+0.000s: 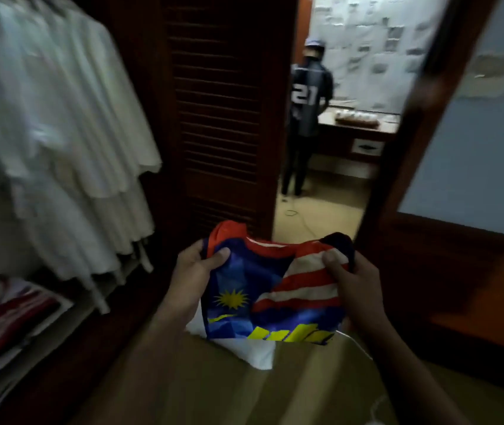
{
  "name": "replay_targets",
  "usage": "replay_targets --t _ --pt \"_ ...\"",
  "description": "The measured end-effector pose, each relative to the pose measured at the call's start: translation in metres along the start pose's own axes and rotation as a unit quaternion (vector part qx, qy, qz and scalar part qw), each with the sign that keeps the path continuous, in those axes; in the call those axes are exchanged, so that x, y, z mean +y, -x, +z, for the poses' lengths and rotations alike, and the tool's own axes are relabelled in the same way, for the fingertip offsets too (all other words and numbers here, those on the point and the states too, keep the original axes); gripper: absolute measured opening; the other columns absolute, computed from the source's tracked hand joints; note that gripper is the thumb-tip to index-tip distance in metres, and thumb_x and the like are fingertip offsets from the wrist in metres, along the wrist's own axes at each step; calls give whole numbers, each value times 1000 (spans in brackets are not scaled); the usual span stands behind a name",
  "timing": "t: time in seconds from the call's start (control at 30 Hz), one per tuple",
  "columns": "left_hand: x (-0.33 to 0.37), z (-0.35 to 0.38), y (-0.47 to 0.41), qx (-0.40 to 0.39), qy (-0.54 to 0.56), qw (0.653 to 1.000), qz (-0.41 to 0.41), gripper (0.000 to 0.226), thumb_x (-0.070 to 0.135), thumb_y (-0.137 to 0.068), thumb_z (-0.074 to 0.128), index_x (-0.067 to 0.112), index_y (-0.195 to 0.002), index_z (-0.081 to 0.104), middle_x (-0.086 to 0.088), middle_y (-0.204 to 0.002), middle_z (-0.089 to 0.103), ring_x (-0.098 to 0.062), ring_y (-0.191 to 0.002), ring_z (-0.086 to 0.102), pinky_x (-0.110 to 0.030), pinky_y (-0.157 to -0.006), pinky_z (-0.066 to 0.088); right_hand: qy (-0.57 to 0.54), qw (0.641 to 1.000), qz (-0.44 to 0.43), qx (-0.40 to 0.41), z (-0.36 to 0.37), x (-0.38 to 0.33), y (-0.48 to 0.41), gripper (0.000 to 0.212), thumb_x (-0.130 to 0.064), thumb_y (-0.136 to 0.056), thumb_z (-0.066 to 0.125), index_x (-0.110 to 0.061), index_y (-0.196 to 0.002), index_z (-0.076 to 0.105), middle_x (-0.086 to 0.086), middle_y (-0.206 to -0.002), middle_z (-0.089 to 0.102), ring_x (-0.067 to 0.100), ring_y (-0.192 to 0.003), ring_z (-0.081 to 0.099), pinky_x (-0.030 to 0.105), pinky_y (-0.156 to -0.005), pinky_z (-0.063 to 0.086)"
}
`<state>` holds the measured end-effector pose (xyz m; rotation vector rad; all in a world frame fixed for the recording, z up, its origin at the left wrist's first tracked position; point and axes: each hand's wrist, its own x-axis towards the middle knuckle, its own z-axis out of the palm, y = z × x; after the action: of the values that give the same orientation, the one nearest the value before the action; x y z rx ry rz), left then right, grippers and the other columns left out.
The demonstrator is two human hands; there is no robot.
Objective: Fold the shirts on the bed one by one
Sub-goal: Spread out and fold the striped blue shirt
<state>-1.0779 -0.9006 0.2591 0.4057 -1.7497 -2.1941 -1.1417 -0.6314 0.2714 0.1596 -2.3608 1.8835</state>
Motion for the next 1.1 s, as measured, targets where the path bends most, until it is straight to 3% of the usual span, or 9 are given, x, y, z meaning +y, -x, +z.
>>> replay_targets --t 0.07,0.17,0.4,0.5,0.63,0.77,0.97,1.03,1.1 --pt "4 -67 -7 64 7 998 7 23 7 -95 71 -1 -116 68 -23 -108 76 -43 -98 74 -50 -85 62 6 998 -16 -59 77 -7 -18 18 -36 -93 74 -19 -96 73 7 -87 76 31 -85 74 52 -75 61" --pt "9 -166 -18 150 25 988 18 25 8 -95 71 -3 -117 68 -25 -108 76 -46 -98 73 -55 -88 61 -2 988 -42 -147 197 -19 -34 13 -29 -97 72 -17 -98 73 3 -87 76 22 -81 74 44 -73 61" --pt "14 -352 -34 309 12 950 44 17 3 -95 69 -1 -112 69 -20 -104 78 -31 -86 77 -34 -69 61 -50 942 -49 -329 443 -38 -27 7 -26 -98 69 -23 -103 72 0 -92 78 16 -83 75 36 -72 61" --pt "16 -409 -35 373 26 926 50 17 1 -96 67 0 -113 69 -20 -103 78 -32 -88 77 -33 -70 62 -60 926 -55 -369 522 -44 -19 9 -26 -99 70 -22 -106 72 0 -96 78 18 -89 75 39 -77 60" --pt "10 -474 -43 449 50 891 54 22 6 -95 69 5 -117 68 -17 -107 78 -35 -94 77 -37 -74 63 -76 901 -42 -424 609 -53 -14 11 -25 -100 66 -18 -108 70 2 -93 78 14 -82 76 23 -63 58" --pt "-4 -535 -64 501 84 860 44 27 9 -93 72 8 -120 67 -18 -110 77 -34 -96 77 -42 -79 62 -67 877 -33 -475 697 -47 -22 13 -25 -100 66 -15 -108 70 3 -92 78 17 -81 76 25 -63 59" --pt "-47 -626 -114 564 82 821 35 27 7 -94 70 7 -121 69 -15 -109 78 -30 -94 77 -32 -72 62 -42 834 -33 -549 839 -5 -36 11 -25 -102 64 -24 -111 69 -6 -96 74 3 -83 71 14 -62 54" --pt "-65 -656 -133 587 81 805 34 26 5 -94 69 6 -120 69 -16 -109 78 -33 -96 77 -35 -75 63 -28 827 -30 -560 883 16 -41 13 -25 -100 66 -21 -112 70 -4 -96 75 10 -86 73 19 -66 57" --pt "-88 -685 -151 605 83 791 25 22 3 -95 68 5 -117 70 -17 -107 78 -32 -94 77 -35 -76 63 -1 822 -19 -570 922 42 -45 16 -28 -99 67 -21 -114 70 0 -100 76 18 -92 73 36 -77 61"
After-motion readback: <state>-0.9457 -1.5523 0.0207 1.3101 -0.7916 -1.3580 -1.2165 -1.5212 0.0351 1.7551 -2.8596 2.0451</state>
